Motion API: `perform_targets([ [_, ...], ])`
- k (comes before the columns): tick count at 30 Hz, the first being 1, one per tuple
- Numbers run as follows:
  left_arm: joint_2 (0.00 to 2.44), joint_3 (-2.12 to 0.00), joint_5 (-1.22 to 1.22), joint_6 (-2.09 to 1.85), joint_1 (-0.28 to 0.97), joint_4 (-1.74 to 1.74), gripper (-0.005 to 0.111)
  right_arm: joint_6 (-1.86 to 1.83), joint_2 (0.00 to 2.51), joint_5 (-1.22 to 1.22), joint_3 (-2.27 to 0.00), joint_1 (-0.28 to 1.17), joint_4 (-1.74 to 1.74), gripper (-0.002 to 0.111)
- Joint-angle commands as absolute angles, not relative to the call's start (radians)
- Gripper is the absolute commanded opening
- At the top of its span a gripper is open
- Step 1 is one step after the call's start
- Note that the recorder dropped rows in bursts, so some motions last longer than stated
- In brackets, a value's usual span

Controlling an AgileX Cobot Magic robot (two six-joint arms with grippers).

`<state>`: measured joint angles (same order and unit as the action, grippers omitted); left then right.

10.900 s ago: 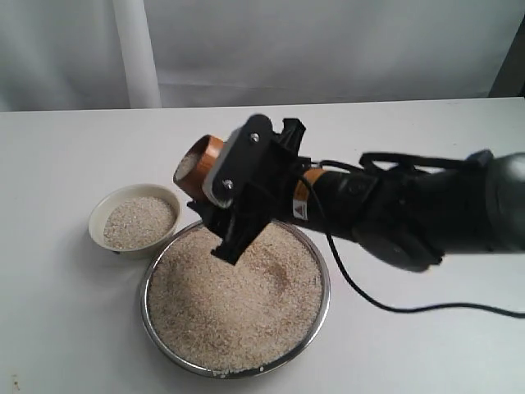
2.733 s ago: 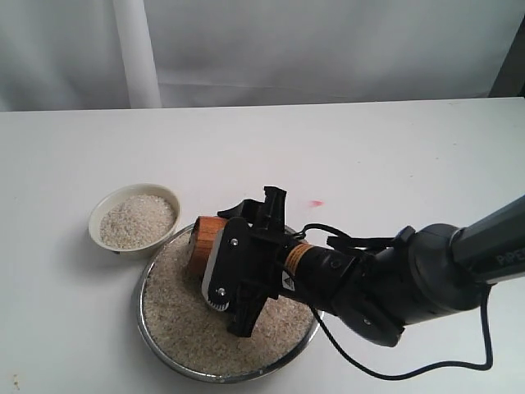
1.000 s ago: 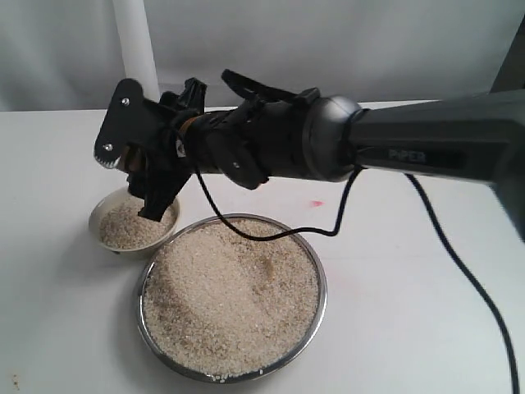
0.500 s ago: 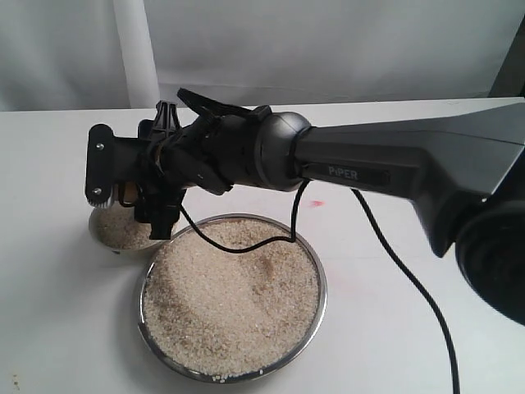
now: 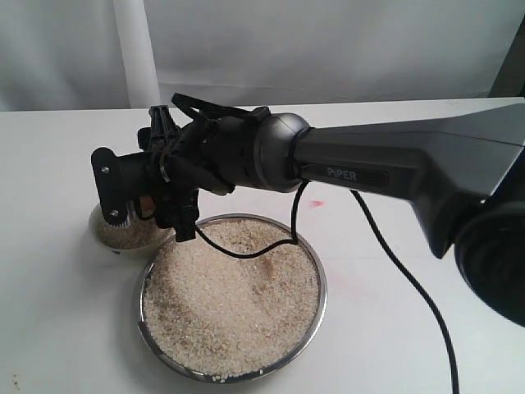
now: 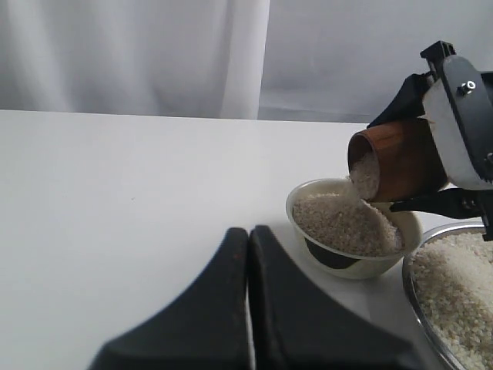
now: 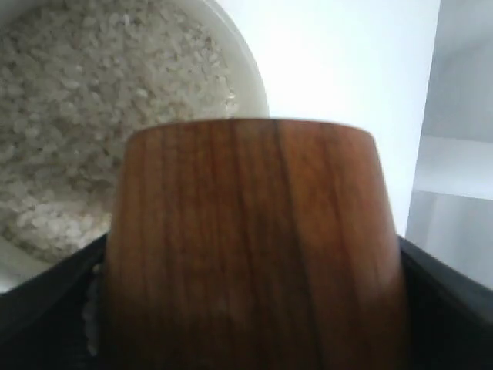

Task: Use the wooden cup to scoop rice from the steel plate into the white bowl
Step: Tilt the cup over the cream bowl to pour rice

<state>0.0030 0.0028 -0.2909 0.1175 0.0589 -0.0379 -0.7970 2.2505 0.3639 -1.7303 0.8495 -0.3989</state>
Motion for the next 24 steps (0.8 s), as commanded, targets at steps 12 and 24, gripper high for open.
perform_targets([
  [12, 0.000, 0.000, -0.285, 0.124, 0.063, -0.033, 0.000, -0.902, 2.241, 0.349, -1.741, 0.866, -0.571, 0.000],
  [24, 0.000, 0.000, -0.285, 0.119, 0.063, -0.033, 0.000, -0.906, 2.241, 0.370, -1.741, 0.922, -0.970, 0.000],
])
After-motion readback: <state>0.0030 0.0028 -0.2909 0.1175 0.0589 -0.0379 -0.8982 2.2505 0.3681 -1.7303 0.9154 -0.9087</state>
